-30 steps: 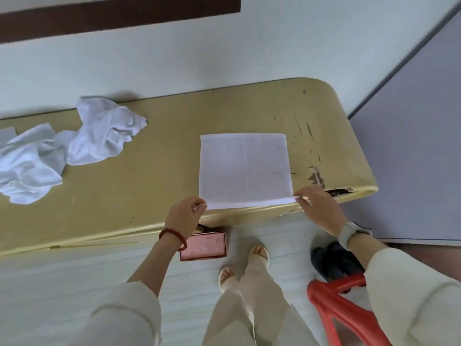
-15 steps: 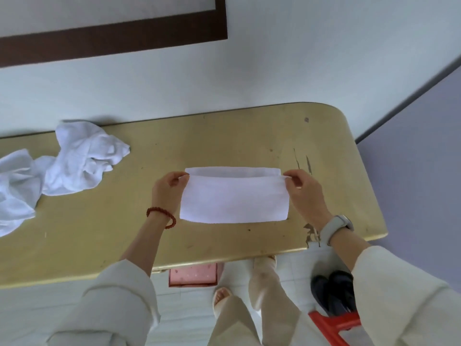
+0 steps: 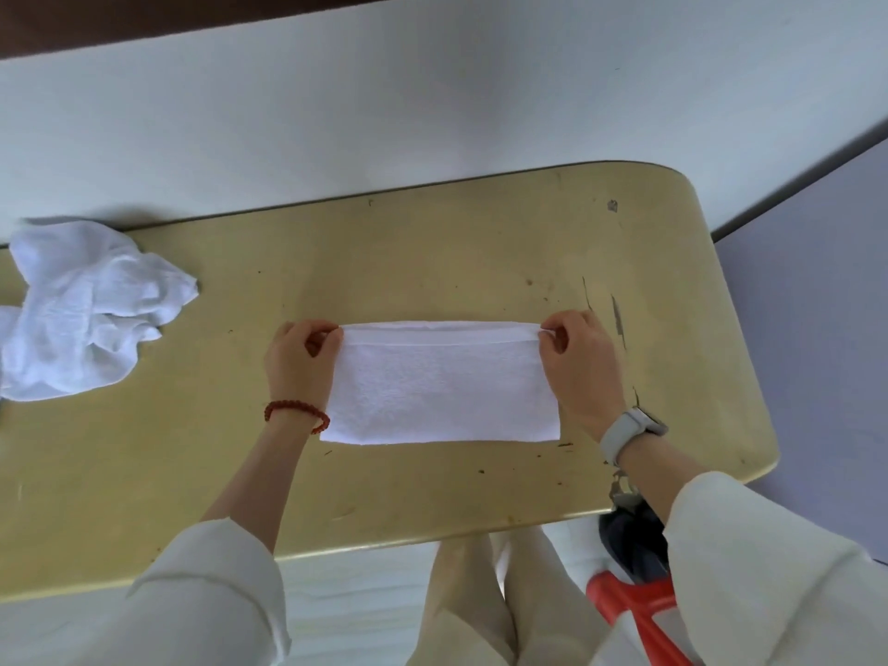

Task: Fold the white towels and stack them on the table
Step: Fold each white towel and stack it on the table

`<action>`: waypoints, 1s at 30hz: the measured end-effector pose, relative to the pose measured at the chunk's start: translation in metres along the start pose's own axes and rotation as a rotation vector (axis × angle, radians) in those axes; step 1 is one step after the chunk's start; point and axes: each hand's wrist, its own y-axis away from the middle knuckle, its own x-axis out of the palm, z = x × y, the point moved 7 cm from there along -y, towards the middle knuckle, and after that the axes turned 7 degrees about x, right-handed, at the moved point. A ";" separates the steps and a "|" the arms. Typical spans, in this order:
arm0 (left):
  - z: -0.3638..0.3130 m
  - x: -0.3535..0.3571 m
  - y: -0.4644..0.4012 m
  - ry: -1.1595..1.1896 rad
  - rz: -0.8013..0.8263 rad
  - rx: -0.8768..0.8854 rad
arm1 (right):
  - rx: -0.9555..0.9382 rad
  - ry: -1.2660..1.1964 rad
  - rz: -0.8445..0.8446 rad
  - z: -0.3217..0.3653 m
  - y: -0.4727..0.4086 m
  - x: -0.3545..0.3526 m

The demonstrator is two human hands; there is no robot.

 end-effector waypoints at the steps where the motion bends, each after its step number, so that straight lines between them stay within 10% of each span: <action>1: -0.001 0.001 0.000 -0.026 -0.010 0.016 | -0.026 0.042 -0.036 0.003 0.000 0.000; 10: -0.051 0.038 0.009 -0.291 0.026 0.737 | -0.499 0.233 -0.148 0.066 0.016 0.034; 30: -0.056 0.056 -0.005 -0.258 0.115 0.596 | -0.463 0.270 -0.144 0.074 0.001 0.055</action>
